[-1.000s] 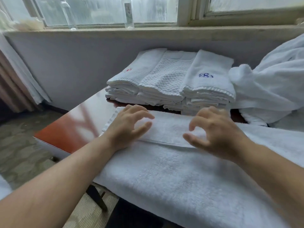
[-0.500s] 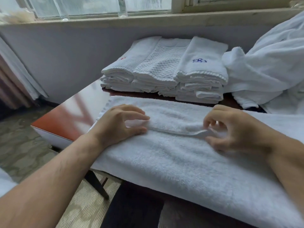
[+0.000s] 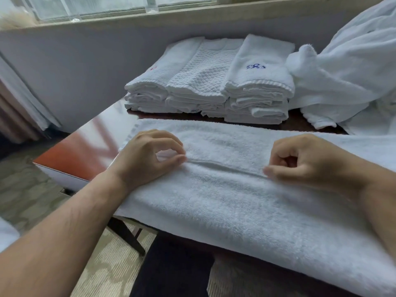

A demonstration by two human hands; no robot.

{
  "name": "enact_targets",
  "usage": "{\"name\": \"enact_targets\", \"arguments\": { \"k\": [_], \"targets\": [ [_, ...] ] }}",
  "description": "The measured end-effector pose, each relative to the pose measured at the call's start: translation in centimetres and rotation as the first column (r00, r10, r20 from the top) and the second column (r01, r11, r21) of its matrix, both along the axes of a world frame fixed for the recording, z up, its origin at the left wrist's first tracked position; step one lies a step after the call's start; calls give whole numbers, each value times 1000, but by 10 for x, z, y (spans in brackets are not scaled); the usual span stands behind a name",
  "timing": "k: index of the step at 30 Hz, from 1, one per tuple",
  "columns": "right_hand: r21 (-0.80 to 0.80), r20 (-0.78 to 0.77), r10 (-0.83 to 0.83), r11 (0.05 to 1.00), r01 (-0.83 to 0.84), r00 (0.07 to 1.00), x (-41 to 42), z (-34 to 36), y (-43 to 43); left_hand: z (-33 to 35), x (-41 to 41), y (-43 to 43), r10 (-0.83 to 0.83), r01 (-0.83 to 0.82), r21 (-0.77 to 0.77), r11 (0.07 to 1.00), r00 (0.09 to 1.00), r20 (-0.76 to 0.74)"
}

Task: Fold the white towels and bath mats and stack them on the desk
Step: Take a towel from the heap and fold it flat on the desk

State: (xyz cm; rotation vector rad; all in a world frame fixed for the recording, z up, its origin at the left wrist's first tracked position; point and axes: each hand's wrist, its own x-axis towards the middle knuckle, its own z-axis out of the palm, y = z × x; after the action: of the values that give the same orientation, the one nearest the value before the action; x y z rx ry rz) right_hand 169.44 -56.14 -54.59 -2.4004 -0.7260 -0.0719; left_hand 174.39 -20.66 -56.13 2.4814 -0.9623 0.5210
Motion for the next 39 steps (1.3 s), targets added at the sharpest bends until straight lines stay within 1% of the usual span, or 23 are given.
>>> {"name": "enact_targets", "arguments": {
  "k": [1, 3, 4, 5, 6, 8, 10, 12, 15, 19, 22, 23, 24, 26, 27, 29, 30, 31, 33, 35, 36, 37, 39],
  "targets": [
    [28, -1, -24, 999, 24, 1000, 1, -1, -1, -1, 0, 0, 4, -4, -11, 1000, 1000, -4],
    [92, 101, -110, 991, 101, 989, 2, -2, -2, -2, 0, 0, 20, -20, -17, 1000, 1000, -4],
    [96, 153, -153, 986, 139, 976, 2, -3, -3, -2, 0, 1, 39, -39, -2, 999, 999, -9],
    [65, 172, -180, 983, 171, 969, 4, -4, -4, -1, 1, 1, 69, -68, 30, 997, 997, -26],
    [5, 157, -194, 981, 196, 968, 6, -6, -4, -1, 2, 1, 104, -99, 81, 992, 993, -60],
    [-96, 89, -218, 969, 226, 972, 9, -12, -7, 0, 4, 3, 156, -118, 220, 968, 975, -160],
    [-95, 76, -229, 967, 236, 970, 11, -16, -9, -2, 8, 8, 174, -85, 354, 932, 957, -230],
    [-105, 82, -225, 967, 233, 971, 12, -15, -9, -3, 9, 14, 183, -51, 442, 895, 948, -261],
    [-207, 121, -210, 951, 231, 970, 10, -15, -6, -2, 6, 17, 197, -41, 478, 877, 939, -281],
    [-295, 182, -208, 921, 255, 961, 5, -13, 0, 1, 3, 10, 245, -64, 500, 864, 920, -306],
    [-428, 209, -228, 853, 299, 951, -3, -7, 4, 10, -7, -10, 321, -125, 522, 844, 898, -303],
    [-461, 223, -245, 826, 323, 944, -9, -4, 5, 12, -14, -18, 305, -124, 493, 861, 902, -307],
    [-471, 239, -271, 807, 355, 932, -18, 0, 4, 14, -24, -28, 249, -89, 440, 894, 914, -320],
    [-415, 274, -337, 803, 427, 901, -47, 2, -5, 13, -52, -53, 68, 50, 312, 949, 933, -354],
    [-363, 288, -374, 809, 462, 882, -66, 0, -13, 13, -68, -70, -16, 117, 270, 956, 937, -350],
    [-285, 273, -465, 797, 532, 842, -102, -4, -34, 11, -89, -110, -133, 212, 240, 947, 943, -305],
    [-282, 245, -522, 768, 575, 817, -115, -6, -46, 11, -95, -134, -178, 247, 229, 941, 943, -282],
    [-314, 207, -584, 720, 619, 785, -128, -8, -61, 13, -99, -159, -218, 279, 218, 935, 939, -266],
    [-429, 144, -708, 584, 689, 691, -147, -12, -97, 17, -108, -207, -265, 316, 207, 926, 933, -243],
    [-505, 92, -808, 466, 727, 582, -165, -15, -135, 11, -114, -239, -267, 325, 264, 908, 935, -232],
    [-518, 65, -840, 433, 738, 538, -174, -16, -151, 5, -117, -248, -266, 332, 310, 891, 935, -236],
    [-515, 35, -859, 423, 746, 511, -181, -18, -164, -2, -120, -253, -272, 343, 343, 875, 932, -240],
    [-504, 0, -873, 422, 753, 489, -190, -22, -178, -13, -121, -253, -298, 361, 337, 869, 927, -225]
  ]
}}
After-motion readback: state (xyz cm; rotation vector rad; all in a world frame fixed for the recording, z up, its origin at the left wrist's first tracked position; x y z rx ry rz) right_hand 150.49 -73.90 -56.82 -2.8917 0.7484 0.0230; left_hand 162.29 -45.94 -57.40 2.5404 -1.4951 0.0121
